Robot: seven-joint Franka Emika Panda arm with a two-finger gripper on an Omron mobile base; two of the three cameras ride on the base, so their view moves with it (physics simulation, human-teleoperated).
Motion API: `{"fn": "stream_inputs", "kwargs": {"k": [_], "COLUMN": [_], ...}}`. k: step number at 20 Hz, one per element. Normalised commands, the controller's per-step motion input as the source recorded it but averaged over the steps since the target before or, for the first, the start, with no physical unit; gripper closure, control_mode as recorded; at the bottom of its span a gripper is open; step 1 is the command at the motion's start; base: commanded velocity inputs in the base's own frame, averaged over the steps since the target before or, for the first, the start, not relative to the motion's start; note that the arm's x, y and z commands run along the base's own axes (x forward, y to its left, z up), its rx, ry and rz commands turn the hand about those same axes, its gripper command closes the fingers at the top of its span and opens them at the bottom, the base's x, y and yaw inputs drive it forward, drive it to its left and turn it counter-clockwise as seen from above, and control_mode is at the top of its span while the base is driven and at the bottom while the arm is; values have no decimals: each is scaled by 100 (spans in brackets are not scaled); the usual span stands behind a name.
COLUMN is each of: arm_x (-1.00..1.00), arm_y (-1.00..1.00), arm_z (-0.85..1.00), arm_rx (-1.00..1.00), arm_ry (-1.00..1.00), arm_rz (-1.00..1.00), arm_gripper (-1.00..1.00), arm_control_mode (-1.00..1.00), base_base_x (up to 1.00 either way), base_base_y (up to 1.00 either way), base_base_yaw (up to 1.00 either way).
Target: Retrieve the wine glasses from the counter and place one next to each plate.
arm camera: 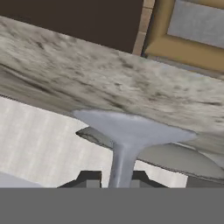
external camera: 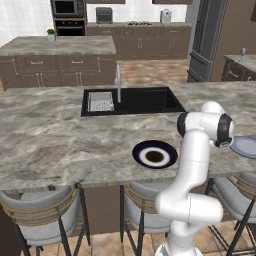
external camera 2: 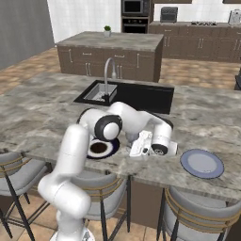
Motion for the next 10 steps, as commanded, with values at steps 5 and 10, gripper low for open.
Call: {"fn": "stream_inputs", "kwargs": {"k": [5,10], "arm_x": [21,3], "arm_y": [0,0], "arm_z": [-13,-25], "arm_rx": [0,0], "arm_ry": [-2,0], "arm_rz": [-2,0], "arm_gripper": [100,100], "arm_control_mode": [-100,-100], "base_base_x": [0,0], "base_base_y": [0,0], "base_base_yaw": [0,0]}}
